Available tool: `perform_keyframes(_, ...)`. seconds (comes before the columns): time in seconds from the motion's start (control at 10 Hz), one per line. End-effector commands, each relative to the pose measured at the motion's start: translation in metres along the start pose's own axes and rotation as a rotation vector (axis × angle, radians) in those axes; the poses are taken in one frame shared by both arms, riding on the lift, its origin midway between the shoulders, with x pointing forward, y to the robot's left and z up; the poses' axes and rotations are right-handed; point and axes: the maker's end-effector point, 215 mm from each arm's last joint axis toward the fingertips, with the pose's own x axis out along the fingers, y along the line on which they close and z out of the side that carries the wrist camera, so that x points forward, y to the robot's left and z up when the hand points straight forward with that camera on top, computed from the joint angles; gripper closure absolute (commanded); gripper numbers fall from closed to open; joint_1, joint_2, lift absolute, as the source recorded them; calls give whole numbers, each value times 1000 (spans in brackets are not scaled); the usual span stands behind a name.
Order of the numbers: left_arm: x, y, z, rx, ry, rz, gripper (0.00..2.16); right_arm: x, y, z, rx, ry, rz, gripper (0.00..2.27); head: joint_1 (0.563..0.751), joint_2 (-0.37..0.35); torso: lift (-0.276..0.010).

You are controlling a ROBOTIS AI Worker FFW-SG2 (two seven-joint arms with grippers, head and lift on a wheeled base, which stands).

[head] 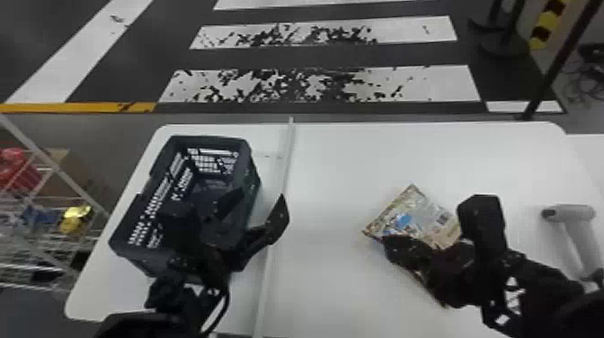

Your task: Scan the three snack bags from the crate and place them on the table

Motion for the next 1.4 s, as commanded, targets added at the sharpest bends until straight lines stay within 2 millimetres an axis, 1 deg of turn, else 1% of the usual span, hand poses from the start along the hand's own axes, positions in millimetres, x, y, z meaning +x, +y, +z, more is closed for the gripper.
perform_keyframes(0.0,0,0,-1,-2,1,0,63,16,8,-12,-19,32,21,2250,695,165,-62)
perform_keyframes(0.2,1,0,-1,-3,3,0,63,37,11,-18,-80,46,33,2250,695,191,-62)
perform_keyframes(0.7,2,-1,-3,-4,9,-2,63,69,-5,-31,-201,115,-24,2250,695,205,-62)
perform_keyframes(0.9,2,-1,-2,-3,7,-2,63,72,-25,-34,-229,134,-78,2250,695,198,-62)
perform_keyframes(1.1,2,-1,-3,-4,9,-2,63,70,-44,-29,-246,136,-129,2250,695,177,-62)
perform_keyframes(1.3,2,-1,-3,-6,10,-2,63,67,-67,-23,-256,139,-179,2250,695,159,-62)
